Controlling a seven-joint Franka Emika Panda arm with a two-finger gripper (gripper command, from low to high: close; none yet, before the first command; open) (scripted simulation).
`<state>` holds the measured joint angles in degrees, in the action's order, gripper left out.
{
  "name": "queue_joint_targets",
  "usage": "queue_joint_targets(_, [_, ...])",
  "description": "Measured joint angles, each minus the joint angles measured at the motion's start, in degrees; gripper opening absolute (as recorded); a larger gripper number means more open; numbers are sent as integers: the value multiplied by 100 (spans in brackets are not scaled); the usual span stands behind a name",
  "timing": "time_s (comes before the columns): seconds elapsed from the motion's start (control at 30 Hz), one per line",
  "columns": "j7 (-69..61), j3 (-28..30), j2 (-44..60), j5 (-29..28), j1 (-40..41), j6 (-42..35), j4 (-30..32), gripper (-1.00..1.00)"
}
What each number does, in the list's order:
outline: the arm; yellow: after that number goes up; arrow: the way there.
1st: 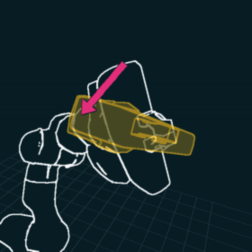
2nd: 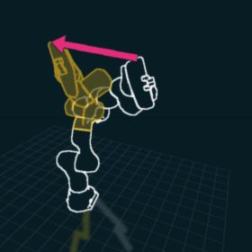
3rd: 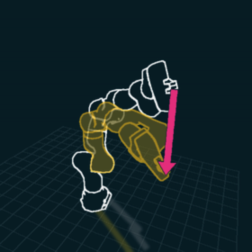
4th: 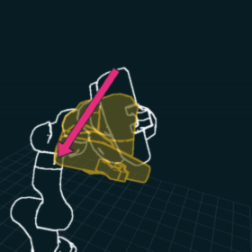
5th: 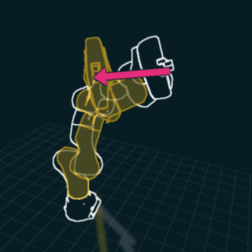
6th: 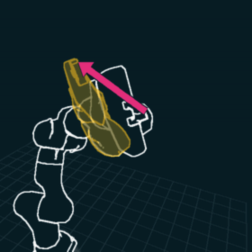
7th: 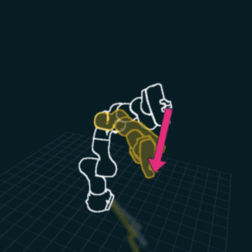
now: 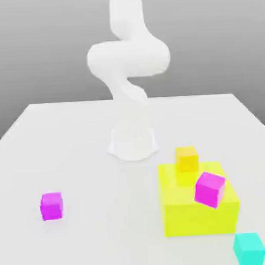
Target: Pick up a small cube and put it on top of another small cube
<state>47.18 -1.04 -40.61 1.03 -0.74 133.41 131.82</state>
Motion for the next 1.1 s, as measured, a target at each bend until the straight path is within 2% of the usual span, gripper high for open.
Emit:
queue_joint_targets(0.3, [611,-521,1893,212,-230,591,13,0])
queue_joint_targets(0.57, [1437,-1029,3559,-15,-472,1115,27,0])
queue_joint_targets(0.93, [2918,-981,5887,-819,-1375,1808,36,0])
queue_joint_targets(1.1, [3231,-684,6924,-1130,-1692,2506,-149,0])
